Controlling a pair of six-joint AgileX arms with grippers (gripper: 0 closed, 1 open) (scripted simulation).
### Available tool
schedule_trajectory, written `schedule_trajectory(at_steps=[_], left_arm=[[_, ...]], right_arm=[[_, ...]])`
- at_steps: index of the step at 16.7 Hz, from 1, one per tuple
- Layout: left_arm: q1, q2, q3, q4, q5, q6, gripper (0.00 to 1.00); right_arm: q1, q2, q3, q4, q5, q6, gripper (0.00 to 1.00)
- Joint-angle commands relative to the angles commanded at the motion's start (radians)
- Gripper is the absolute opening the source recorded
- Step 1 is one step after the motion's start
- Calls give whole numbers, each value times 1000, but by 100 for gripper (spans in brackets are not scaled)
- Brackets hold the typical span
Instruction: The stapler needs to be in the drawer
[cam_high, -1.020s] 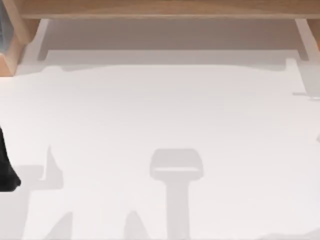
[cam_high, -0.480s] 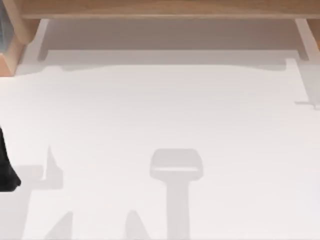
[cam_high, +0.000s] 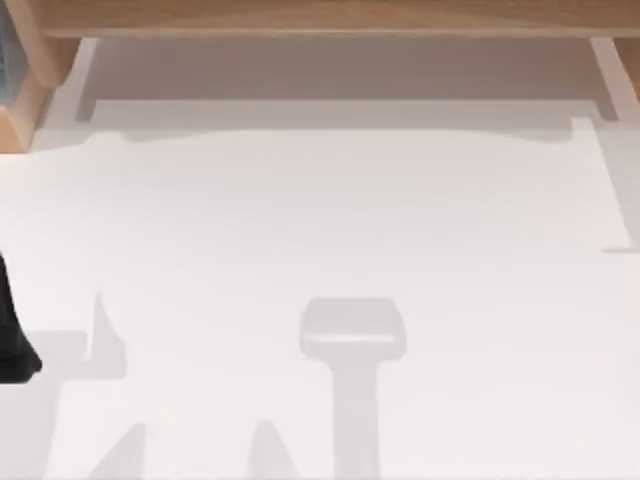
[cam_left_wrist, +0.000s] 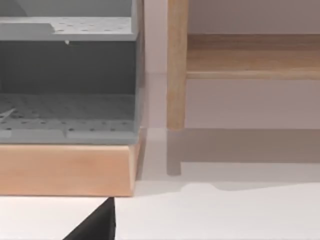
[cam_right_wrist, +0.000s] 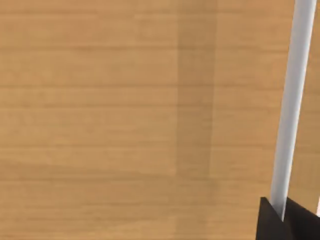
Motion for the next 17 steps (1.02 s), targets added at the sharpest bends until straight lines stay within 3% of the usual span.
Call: schedule_trajectory(at_steps=[3, 16, 17], left_arm=[[0, 0, 0, 0, 0, 0, 100], [0, 0, 0, 0, 0, 0, 100], [0, 0, 0, 0, 0, 0, 100]], right_arm=[[0, 0, 0, 0, 0, 0, 0], [0, 0, 0, 0, 0, 0, 98], [0, 0, 0, 0, 0, 0, 100]])
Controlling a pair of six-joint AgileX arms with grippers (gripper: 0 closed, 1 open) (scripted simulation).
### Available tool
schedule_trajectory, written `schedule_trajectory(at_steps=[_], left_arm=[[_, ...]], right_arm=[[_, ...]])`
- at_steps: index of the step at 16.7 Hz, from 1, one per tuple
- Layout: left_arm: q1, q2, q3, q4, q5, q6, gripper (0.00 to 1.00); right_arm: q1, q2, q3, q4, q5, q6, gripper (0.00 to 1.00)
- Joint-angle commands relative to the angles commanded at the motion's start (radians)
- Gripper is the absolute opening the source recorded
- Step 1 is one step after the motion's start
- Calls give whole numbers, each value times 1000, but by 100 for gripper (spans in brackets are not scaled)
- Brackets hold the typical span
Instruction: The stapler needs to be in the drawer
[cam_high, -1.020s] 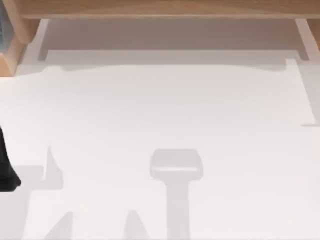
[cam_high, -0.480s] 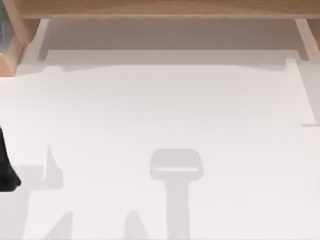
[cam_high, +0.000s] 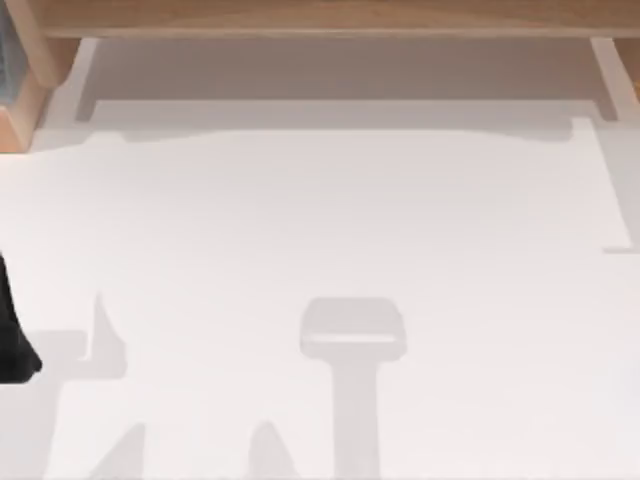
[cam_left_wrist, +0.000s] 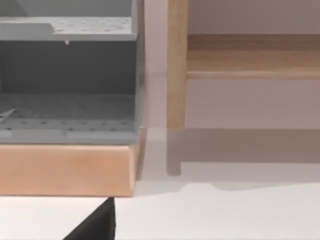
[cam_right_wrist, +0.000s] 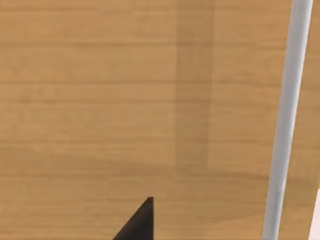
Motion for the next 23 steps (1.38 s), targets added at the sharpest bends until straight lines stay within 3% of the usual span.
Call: schedule_trajectory(at_steps=[18, 23], left_arm=[[0, 0, 0, 0, 0, 0, 100], [0, 0, 0, 0, 0, 0, 100]], right_arm=[[-42, -14, -58, 42, -47, 0, 100], [-69, -86, -23, -109, 50, 148, 100]])
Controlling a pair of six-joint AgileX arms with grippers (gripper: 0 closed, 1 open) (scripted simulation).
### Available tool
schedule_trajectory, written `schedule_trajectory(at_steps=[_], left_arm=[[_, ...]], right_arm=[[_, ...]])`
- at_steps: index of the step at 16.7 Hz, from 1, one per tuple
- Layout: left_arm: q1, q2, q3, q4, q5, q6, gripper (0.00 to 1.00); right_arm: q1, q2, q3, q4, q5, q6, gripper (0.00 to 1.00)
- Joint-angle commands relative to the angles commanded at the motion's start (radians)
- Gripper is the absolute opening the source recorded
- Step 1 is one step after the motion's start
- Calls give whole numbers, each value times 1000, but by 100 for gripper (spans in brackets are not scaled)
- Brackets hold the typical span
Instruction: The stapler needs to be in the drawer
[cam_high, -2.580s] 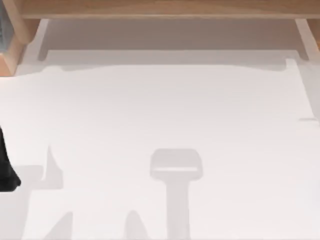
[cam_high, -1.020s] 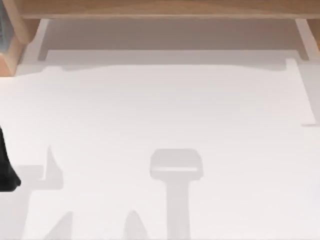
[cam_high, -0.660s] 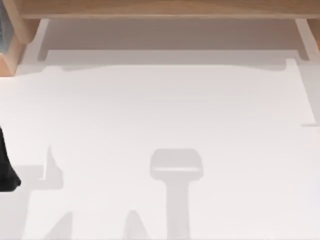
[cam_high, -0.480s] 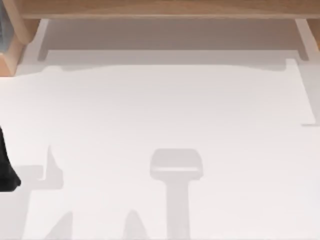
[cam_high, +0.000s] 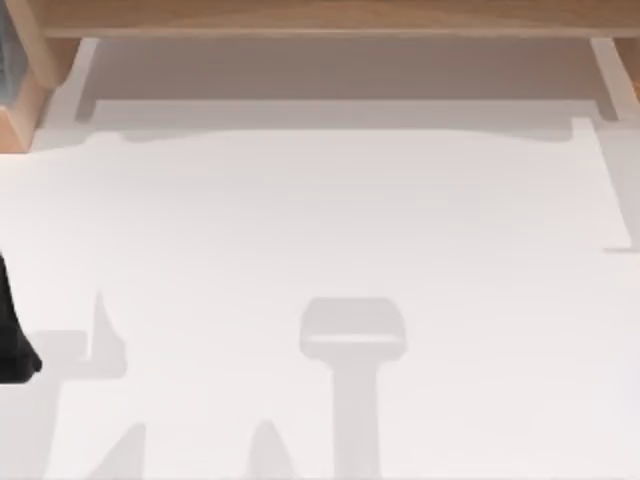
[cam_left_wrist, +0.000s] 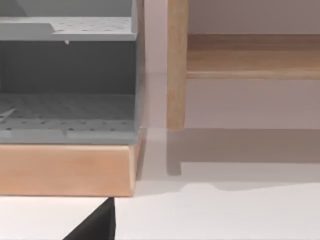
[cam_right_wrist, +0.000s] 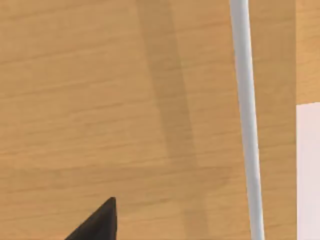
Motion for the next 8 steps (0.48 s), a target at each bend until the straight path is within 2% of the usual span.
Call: schedule_trajectory(at_steps=[4, 8], left_arm=[[0, 0, 0, 0, 0, 0, 100], [0, 0, 0, 0, 0, 0, 100]], right_arm=[[-9, -97, 51, -310, 145, 269, 100], [48, -197, 122, -753, 299, 604, 100]])
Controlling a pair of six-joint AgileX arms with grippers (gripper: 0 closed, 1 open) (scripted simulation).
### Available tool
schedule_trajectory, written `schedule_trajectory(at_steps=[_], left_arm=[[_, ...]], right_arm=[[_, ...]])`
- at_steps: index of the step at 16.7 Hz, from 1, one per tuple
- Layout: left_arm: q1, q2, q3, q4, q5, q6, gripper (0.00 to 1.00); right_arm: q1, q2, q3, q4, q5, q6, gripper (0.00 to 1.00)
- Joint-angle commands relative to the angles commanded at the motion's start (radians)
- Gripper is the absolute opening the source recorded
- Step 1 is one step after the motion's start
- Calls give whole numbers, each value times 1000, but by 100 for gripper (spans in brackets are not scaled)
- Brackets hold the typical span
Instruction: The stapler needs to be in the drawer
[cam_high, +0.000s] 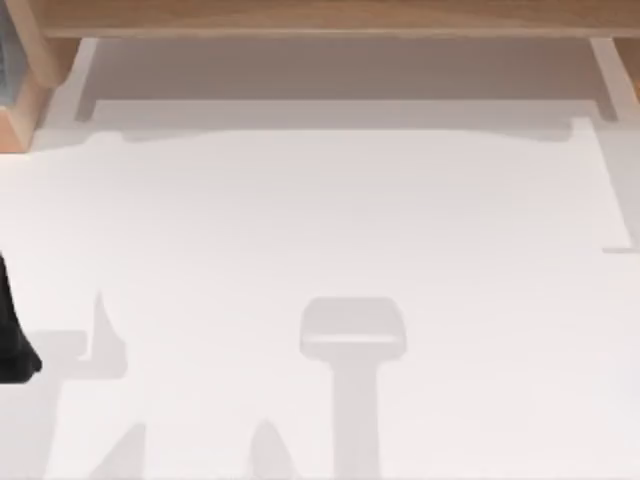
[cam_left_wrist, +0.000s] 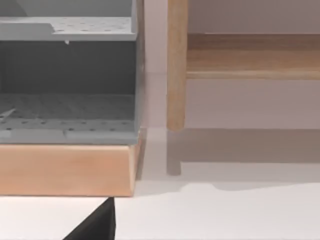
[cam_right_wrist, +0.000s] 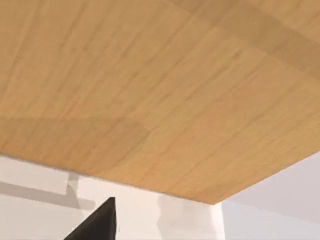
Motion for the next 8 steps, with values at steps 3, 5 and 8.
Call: schedule_trajectory(at_steps=[3, 5, 8], left_arm=[[0, 0, 0, 0, 0, 0, 100], [0, 0, 0, 0, 0, 0, 100], [0, 0, 0, 0, 0, 0, 100]], right_arm=[[90, -71, 65, -380, 102, 268, 100], [170, -115, 113, -636, 161, 449, 100], [314, -168, 194, -1004, 231, 704, 100]])
